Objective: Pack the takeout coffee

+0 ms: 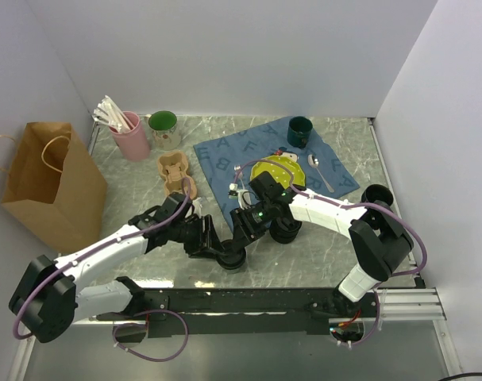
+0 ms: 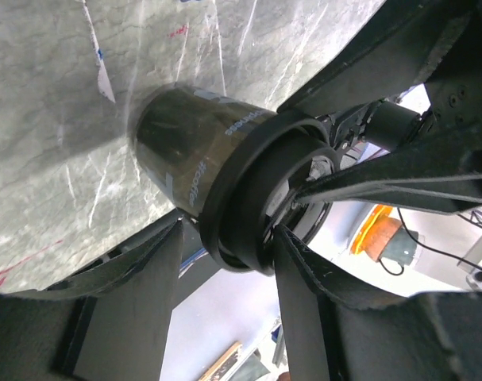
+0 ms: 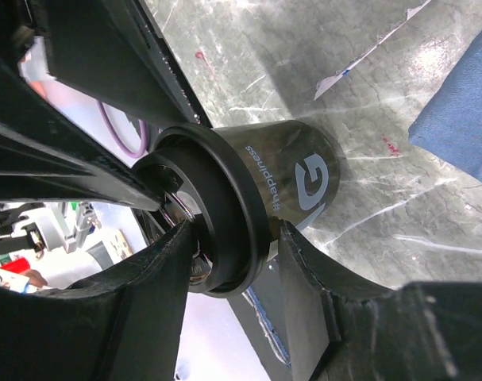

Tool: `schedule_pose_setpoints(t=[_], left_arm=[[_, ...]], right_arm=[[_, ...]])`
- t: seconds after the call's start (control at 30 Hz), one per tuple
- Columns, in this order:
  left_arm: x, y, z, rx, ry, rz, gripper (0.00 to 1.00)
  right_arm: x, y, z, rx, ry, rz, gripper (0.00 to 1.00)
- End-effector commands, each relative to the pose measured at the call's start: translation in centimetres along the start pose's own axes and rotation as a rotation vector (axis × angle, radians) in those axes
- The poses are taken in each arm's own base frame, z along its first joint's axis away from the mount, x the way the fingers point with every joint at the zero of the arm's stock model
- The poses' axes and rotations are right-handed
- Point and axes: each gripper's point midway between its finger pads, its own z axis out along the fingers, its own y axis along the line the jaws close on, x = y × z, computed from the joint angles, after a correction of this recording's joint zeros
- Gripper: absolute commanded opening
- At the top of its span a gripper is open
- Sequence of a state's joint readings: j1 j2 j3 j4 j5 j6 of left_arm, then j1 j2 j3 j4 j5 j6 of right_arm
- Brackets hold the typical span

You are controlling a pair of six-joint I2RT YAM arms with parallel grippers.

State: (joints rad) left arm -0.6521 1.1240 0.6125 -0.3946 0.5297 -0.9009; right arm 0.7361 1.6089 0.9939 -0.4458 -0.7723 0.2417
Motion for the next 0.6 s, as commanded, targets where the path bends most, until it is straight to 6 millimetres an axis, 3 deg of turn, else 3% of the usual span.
schedule_pose_setpoints(t=[0.0, 0.37, 0.57], left_arm=[[0.1, -1.2, 0.6, 0.082, 0.015, -0.007, 0.55], [1.1, 1.0, 1.9, -0.033, 0.032, -0.033, 0.50], [1.4, 3.3, 2.2, -0.155, 0.045, -0.060, 0.47]], right_arm=[[1.0, -4.6, 0.7, 0.203, 0.018, -0.020, 0.51], [0.0, -3.8, 0.4, 0.201, -0.009, -0.014, 0.52], [-1.1, -2.9, -0.6, 0.214, -0.034, 0.001, 0.61]])
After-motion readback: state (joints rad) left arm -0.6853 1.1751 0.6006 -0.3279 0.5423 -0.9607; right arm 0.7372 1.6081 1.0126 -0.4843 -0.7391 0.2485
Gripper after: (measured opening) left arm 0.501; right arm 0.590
